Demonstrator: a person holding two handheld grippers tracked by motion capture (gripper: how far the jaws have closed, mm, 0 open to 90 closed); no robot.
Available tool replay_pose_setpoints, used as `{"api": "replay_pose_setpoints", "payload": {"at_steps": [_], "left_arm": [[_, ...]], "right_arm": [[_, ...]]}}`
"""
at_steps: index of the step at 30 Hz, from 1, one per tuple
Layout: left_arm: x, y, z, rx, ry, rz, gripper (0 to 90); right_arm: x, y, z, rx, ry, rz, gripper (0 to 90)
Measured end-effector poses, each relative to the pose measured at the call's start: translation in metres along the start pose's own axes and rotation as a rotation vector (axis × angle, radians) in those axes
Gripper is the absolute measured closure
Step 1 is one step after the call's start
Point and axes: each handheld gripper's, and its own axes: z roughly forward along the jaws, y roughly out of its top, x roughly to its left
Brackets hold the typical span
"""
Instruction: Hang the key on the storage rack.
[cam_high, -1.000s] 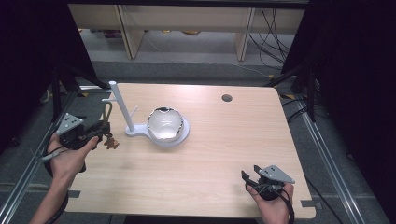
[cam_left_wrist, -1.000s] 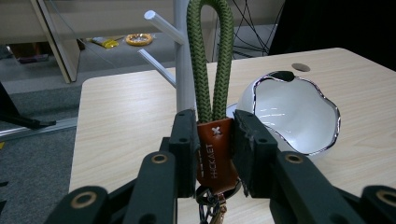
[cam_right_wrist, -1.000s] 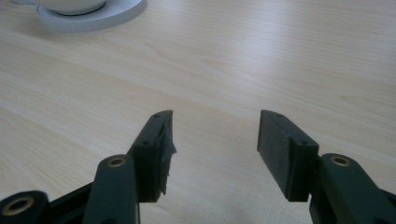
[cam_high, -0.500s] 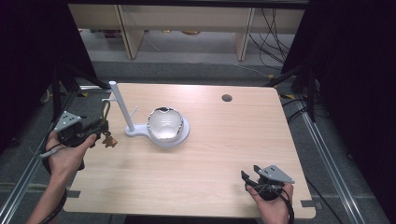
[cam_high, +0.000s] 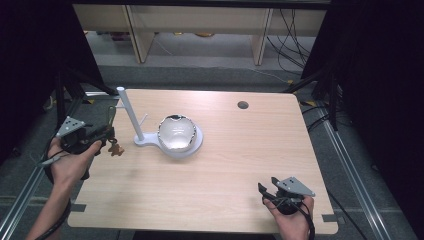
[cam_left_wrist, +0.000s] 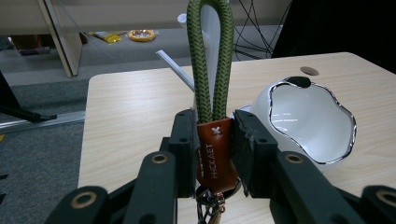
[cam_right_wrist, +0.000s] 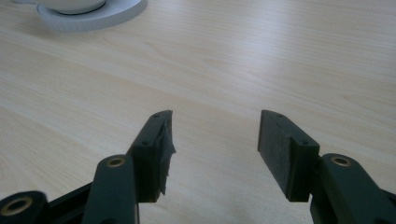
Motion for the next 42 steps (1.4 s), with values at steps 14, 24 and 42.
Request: {"api": "replay_pose_setpoints", "payload": {"at_steps": [14, 24, 42], "left_arm": [[0.007, 0.003, 0.004, 0.003, 0.008, -0.018, 69.7], [0.01, 0.004, 0.008, 0.012, 0.009, -0.025, 69.7], [0.013, 0.005, 0.015, 0.026, 0.002, -0.047, 69.6]], "right_arm": [[0.0, 0.0, 0.0, 0.0, -0.002, 0.002, 45.7], [0.0, 0.0, 0.001, -0.009, 0.005, 0.004, 45.5], [0.0, 0.0, 0.001, -0.008, 0.009, 0.006, 45.3]]}}
